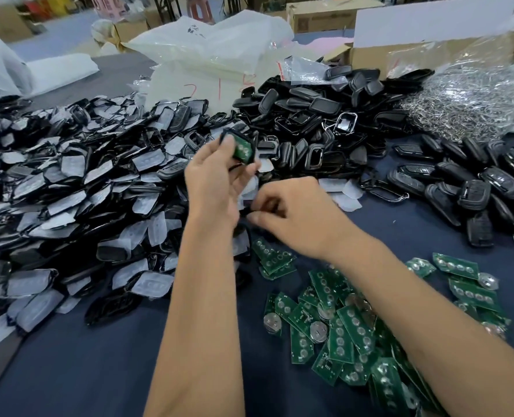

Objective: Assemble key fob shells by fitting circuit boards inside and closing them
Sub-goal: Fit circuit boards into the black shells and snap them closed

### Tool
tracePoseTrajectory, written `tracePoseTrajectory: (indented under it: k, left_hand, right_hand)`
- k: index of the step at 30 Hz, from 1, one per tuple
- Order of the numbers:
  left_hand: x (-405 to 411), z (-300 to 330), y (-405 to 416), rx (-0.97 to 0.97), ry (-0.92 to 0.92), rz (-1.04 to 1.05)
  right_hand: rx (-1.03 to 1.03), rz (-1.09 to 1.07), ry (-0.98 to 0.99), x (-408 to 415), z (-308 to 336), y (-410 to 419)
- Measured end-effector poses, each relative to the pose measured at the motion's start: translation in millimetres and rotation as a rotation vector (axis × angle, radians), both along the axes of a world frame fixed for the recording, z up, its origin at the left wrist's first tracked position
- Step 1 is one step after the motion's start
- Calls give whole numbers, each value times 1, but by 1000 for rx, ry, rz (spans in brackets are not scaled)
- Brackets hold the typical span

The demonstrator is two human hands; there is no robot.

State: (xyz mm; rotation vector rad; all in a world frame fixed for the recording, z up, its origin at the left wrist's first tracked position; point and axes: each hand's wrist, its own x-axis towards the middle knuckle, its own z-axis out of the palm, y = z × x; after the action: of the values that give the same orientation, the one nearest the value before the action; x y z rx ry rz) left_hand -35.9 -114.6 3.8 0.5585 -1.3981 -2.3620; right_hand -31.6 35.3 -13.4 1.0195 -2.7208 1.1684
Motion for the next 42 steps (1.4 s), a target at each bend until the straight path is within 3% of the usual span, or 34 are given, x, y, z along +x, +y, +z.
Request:
tracePoseTrajectory:
  k: [3,8,12,15,17,21,24,27,28,30,32,35,42]
  left_hand:
    - [-1,-1,-15,16,-57,125]
    - [1,2,-29,-125,-34,271]
    - [5,7,-25,-215,-16,324]
    - [5,8,-10,-284,-6,208]
    - [3,7,13,-436,-34,-4]
    - [-4,-13,76,-973,-89,-372]
    - [-6,-30,98,-1360,-70,-393]
    - [-10,-37,92,-1472,-74,-312]
    - [-11,-37,90,-1454,-34,-258]
    - [-11,-33,87,-1237,104,-202]
    - [-10,-31,85,-1038,163,-294]
    - [-11,-31,85,-888,153,-411]
    - [-7,-33,92,-482,102,-466]
  right_hand:
    - [120,122,152,12,1,-30]
    - [280,106,281,18,-2,-51]
    - [217,50,293,13,2,-45]
    - [75,-144,186,-8,9,-12]
    - [-61,-333,88,-26,11,22]
    - [-474,-631,-144,-39,1,87]
    - [-562,-605,-266,-36,-10,109]
    - [-594,-433,-303,-32,-11,112]
    - [-574,-376,-295,-31,-11,112]
    - [-499,-282,-288,-28,-8,109]
    - [-452,-216,-307,-28,-9,107]
    - [-467,-200,-337,-29,-12,110]
    - [-925,-443,-513,-30,-20,101]
